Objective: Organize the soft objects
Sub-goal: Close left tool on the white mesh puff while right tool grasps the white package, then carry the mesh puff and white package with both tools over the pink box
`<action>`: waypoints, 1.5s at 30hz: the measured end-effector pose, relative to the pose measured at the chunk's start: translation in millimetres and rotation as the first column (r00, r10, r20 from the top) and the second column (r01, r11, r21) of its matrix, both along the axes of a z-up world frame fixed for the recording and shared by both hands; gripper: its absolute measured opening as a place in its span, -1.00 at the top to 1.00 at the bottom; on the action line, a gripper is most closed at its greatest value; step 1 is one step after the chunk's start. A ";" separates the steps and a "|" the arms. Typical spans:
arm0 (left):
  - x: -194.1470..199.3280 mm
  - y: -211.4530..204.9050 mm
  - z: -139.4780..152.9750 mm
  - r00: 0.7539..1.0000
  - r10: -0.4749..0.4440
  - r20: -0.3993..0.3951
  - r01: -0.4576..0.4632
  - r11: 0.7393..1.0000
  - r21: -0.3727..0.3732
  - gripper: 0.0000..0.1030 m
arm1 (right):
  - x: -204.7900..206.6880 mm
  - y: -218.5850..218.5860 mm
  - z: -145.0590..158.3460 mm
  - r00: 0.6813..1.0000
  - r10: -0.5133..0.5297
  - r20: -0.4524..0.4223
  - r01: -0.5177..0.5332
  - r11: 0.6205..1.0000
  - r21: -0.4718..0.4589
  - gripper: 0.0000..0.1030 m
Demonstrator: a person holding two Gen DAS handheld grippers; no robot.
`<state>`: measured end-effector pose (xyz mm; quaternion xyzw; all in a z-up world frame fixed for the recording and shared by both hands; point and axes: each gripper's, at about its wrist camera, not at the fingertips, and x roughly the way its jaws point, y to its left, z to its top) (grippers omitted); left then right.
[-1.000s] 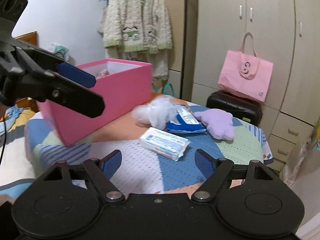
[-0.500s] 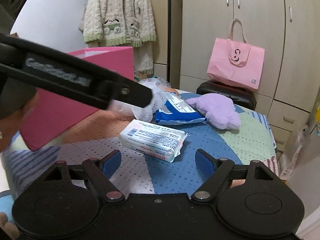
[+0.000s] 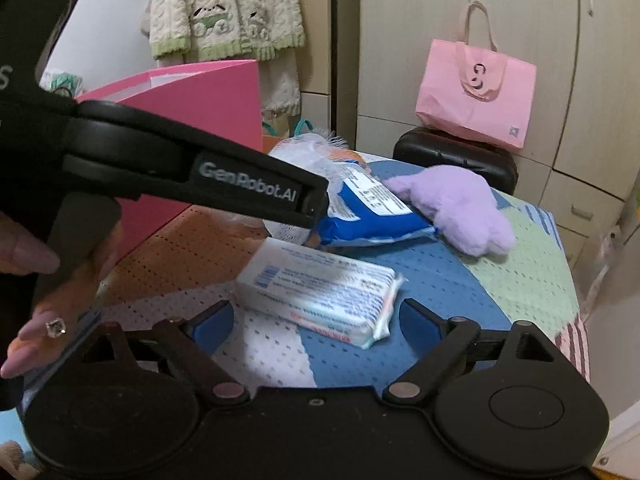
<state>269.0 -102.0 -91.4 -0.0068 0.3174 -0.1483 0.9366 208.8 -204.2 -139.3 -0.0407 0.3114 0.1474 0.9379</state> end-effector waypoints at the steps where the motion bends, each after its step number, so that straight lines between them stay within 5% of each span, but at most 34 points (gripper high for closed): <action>1: 0.1 1.1 0.1 1.000 0.001 -0.008 -0.001 1.000 -0.008 -0.06 | 2.5 2.2 0.0 1.000 -0.001 0.002 0.001 1.000 -0.007 -0.82; 13: 4.0 0.2 -2.0 0.999 0.050 -0.004 -0.050 0.999 0.018 -0.09 | 21.8 13.1 -0.4 1.000 0.003 0.006 -0.003 1.000 -0.025 -0.96; 15: 3.7 -1.3 -2.8 0.999 0.032 -0.017 -0.031 0.999 0.027 0.09 | 22.1 13.4 -0.6 1.000 0.007 0.009 -0.007 1.000 -0.022 -0.95; 17: 1.9 -2.0 -3.2 1.000 0.024 -0.019 -0.023 0.999 0.035 0.27 | 18.3 11.7 -0.7 1.000 0.014 0.025 -0.014 1.000 -0.014 -0.72; 23: -0.9 0.6 -2.2 1.000 0.027 -0.012 -0.026 0.999 0.033 0.37 | 9.9 6.7 -0.6 0.999 0.026 0.035 -0.026 1.000 0.011 -0.68; 45: -33.0 6.2 5.6 1.000 -0.016 -0.026 0.014 0.998 -0.061 0.42 | -22.9 -17.4 0.2 0.999 -0.025 0.045 0.023 0.998 0.056 -0.68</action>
